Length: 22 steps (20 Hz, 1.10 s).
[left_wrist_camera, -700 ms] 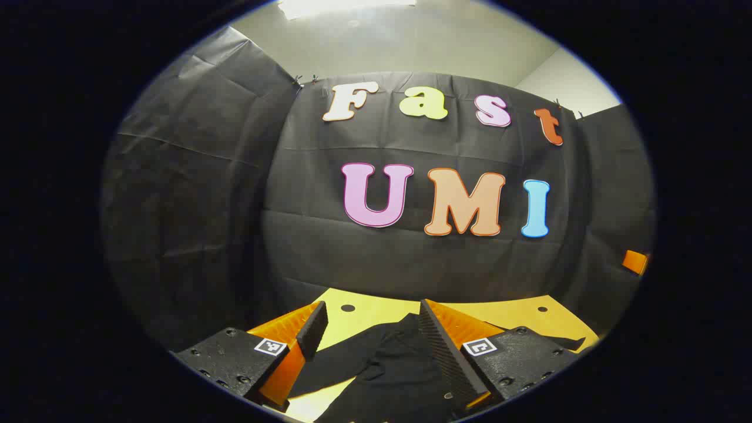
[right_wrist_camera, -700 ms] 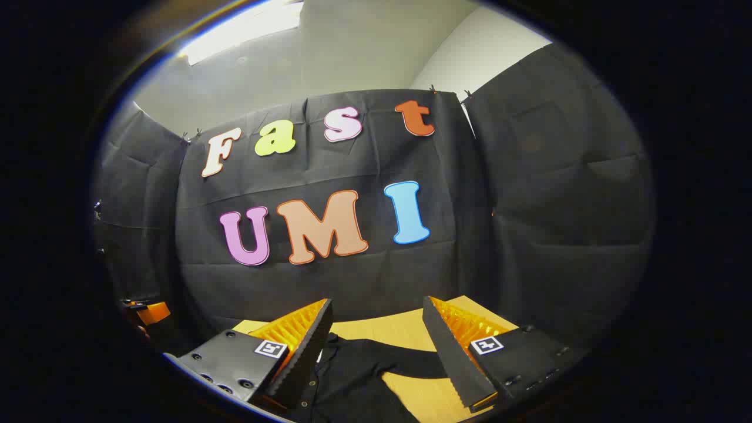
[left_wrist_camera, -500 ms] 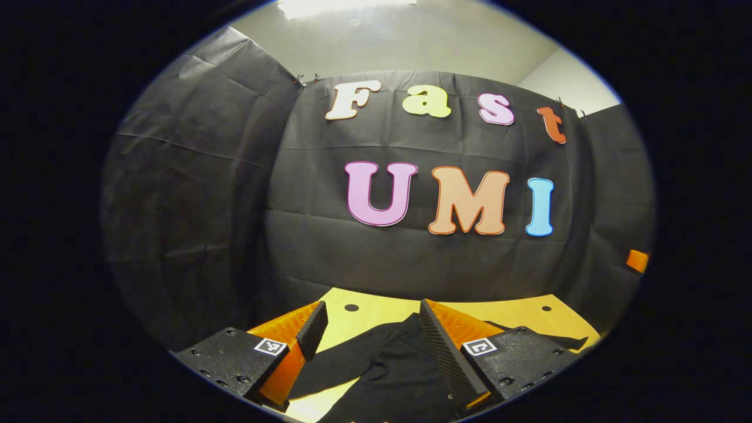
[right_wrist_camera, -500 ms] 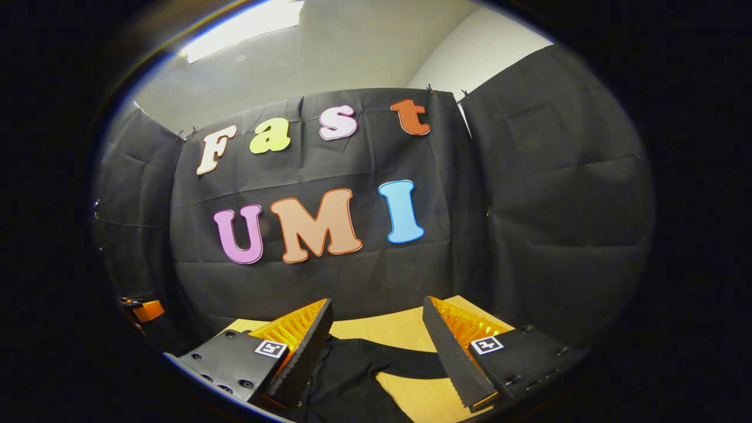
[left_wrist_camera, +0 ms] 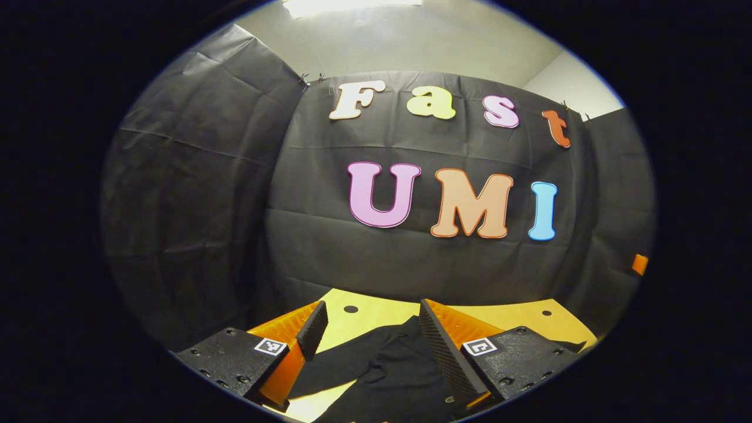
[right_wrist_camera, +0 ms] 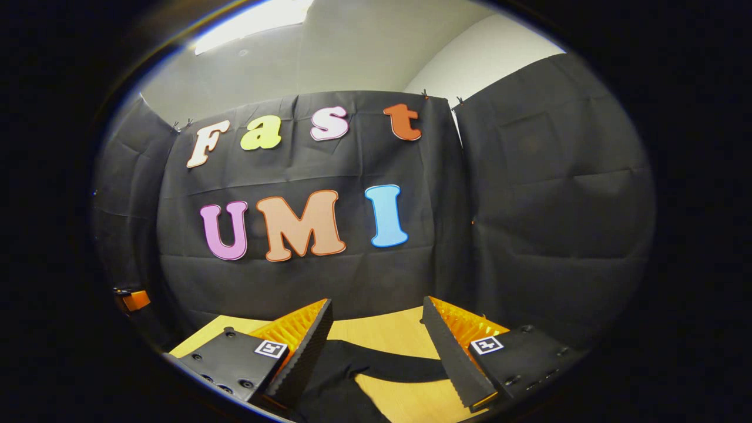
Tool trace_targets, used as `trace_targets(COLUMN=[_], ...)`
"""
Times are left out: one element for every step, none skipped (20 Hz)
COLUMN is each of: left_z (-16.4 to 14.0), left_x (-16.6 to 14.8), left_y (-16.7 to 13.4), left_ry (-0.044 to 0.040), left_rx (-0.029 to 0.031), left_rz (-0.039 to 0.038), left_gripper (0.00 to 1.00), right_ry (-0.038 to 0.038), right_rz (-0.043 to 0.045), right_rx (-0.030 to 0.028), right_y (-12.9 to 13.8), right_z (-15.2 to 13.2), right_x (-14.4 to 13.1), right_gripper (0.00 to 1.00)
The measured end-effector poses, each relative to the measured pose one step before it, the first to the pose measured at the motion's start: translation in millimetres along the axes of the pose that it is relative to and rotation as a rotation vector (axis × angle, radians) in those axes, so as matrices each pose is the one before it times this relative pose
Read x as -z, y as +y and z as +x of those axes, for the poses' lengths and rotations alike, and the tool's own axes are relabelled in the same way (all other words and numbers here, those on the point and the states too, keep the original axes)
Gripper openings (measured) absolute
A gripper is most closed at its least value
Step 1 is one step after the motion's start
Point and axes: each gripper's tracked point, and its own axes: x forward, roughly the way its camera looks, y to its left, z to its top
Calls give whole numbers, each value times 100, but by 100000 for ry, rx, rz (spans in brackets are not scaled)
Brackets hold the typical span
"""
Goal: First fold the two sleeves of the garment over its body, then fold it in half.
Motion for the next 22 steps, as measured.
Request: trace_targets(left_z=[22, 40, -107, 9, -52, -35, -45, 43, -38, 36, -4, -74, -73, 22, 59, -2, -161, 56, 41, -29, -7, 42], left_x=[156, 104, 83, -205, 17, -112, 75, -17, 94, 153, 197, -71, 78, -116, -4, -38, 181, -94, 138, -91, 19, -65], left_y=[191, 240, 299, 126, 156, -91, -148, -57, -57, -52, -52, -12, 33, 73, 161, 122, 142, 99, 1, 29, -70, -12], left_ry=[439, 315, -148, -396, -420, -186, -194, -91, 251, 465, 389, -5, -64, -74, -91, 2, 81, 238, 129, -123, -215, 5], left_rx=[-337, -610, -658, -667, -298, 130, 249, 207, 47, 68, 41, -61, -177, -283, -430, -518, -457, -438, -394, -366, 36, -203], left_rz=[-343, -166, 220, 417, 518, 465, 228, -124, -337, -453, -478, -398, -177, 171, 440, 512, 309, 76, -70, -197, -54, 306], left_gripper=[92, 92, 92, 92, 91, 91, 91, 92, 92, 91, 92, 92, 92, 92, 92, 92, 91, 91, 91, 91, 91, 92], right_ry=[-54, -16, 106, 74, 99, 337, 385, 394, 273, 103, 99, 276, 475, 516, 338, 353, 369, 226, 172, 260, 394, 257], right_rz=[520, 375, 126, 257, 359, 118, -287, -702, -802, -498, -311, -313, -304, -171, -52, 82, 99, 93, 71, -6, 12, 167], right_rx=[743, 852, 743, 769, 48, -161, 78, 338, 373, -104, -417, -388, -127, -95, -208, -253, -214, -111, -88, 153, 175, 69], right_y=[-265, -266, -181, -190, -21, 84, -43, -68, -65, 166, 121, 120, 51, 4, 63, -14, 19, -40, -77, -55, -196, -95], right_z=[3, 20, -13, -57, 11, -48, 87, 94, 129, 88, -17, 39, 188, 89, 144, 97, 201, 132, 69, 208, 240, 197], right_x=[47, 29, 150, 38, 127, 58, 269, 111, 173, -9, 82, 82, 203, 131, 149, -18, 202, 4, 74, -3, 180, -16], right_gripper=[100, 100, 94, 100, 94, 97, 97, 100, 97, 97, 94, 97, 97, 97, 97, 97, 97, 94, 97, 97, 97, 94])
